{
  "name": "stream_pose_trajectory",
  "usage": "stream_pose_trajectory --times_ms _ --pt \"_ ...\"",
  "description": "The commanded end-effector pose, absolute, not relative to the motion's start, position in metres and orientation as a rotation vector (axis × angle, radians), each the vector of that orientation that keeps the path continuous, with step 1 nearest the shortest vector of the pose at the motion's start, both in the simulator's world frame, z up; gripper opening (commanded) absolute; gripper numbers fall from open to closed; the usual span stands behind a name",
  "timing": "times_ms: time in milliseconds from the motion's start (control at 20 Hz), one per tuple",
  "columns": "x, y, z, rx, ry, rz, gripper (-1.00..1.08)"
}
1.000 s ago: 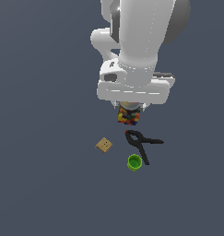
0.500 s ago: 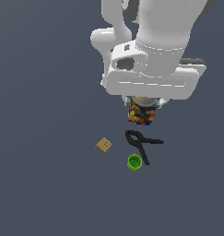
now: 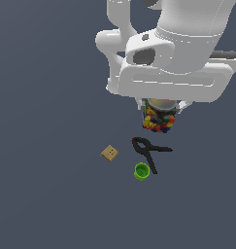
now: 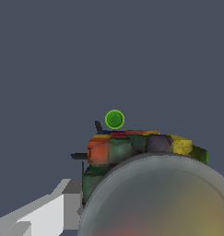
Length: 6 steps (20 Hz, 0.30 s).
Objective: Pick up a designated object from a clutter of objects.
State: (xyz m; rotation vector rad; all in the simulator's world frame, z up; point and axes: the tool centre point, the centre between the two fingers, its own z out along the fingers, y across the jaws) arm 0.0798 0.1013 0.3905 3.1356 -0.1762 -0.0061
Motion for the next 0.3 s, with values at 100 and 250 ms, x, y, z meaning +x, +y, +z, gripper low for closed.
stream_pose_trajectory --times_ms 100,250 --pt "0.0837 0.1035 0.397 3.136 -0.177 0.0 -1.0" --pt "0.0843 0.1037 0.3975 3.136 -0.177 0.0 -1.0"
